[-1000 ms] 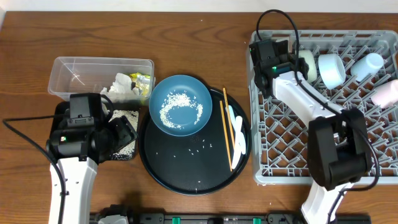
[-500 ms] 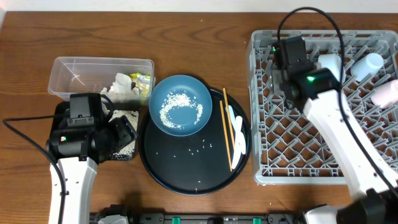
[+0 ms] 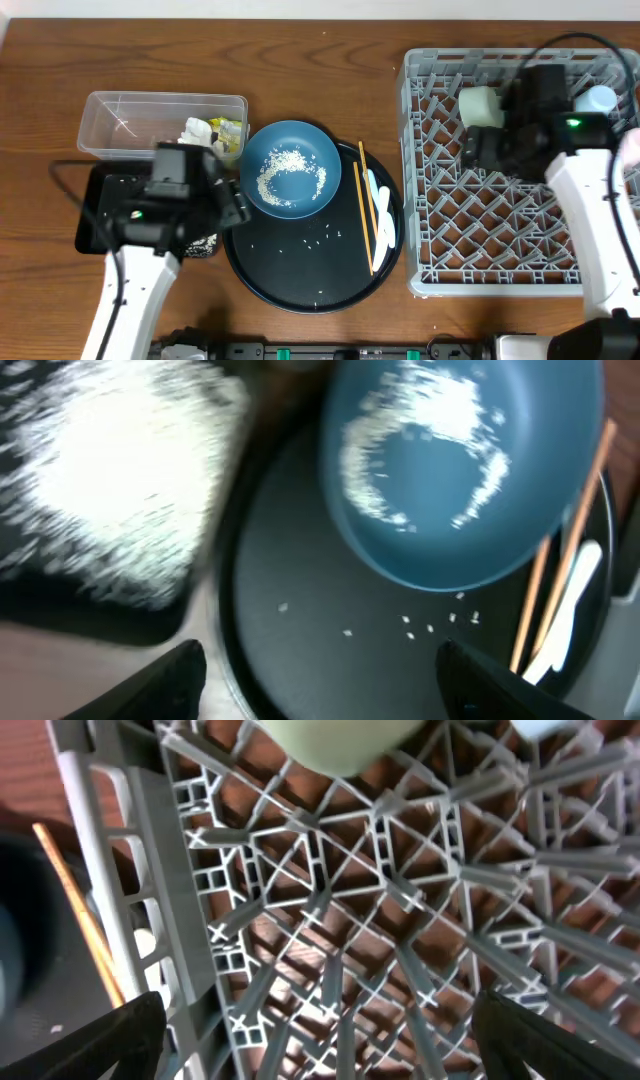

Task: Sort waste into correct bins and load items into the dishwasher rack

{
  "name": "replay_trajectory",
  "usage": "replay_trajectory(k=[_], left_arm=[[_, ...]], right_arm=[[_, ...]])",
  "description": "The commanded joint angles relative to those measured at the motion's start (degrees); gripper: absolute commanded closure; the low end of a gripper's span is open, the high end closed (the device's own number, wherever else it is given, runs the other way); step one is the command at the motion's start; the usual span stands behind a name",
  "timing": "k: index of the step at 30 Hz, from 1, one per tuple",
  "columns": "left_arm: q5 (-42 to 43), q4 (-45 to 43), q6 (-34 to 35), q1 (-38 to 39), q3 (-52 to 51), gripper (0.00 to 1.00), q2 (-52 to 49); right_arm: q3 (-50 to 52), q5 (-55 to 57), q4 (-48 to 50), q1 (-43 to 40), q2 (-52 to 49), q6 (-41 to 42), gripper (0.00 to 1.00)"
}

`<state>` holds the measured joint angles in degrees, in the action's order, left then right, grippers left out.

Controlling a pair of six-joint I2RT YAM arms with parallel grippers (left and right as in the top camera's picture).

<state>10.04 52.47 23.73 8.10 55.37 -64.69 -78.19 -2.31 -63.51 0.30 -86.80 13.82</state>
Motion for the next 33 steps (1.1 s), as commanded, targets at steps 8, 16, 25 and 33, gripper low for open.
replay_trajectory(k=[8,16,25,33], left_arm=[[-9.4,-7.6,-6.8,18.4,7.0,0.25,-16.0],[-13.2,-13.7,-10.8,27.6,10.8,0.25,-27.2],[-13.8,-16.0,-10.6,28.6,10.8,0.25,-33.2],[-13.7,-16.8,-10.5,28.6,10.5,0.25,-35.4]], right_arm=[[-0.1,-7.3,-3.9,-6.0,1.5,-2.1,0.06],[-0.1,-7.1,-4.0,-6.0,1.5,-2.1,0.05],[0.0,-6.9,-4.0,-6.0,1.5,-2.2,0.05],[0.0,-6.9,-4.1,-6.0,1.5,-2.2,0.05]])
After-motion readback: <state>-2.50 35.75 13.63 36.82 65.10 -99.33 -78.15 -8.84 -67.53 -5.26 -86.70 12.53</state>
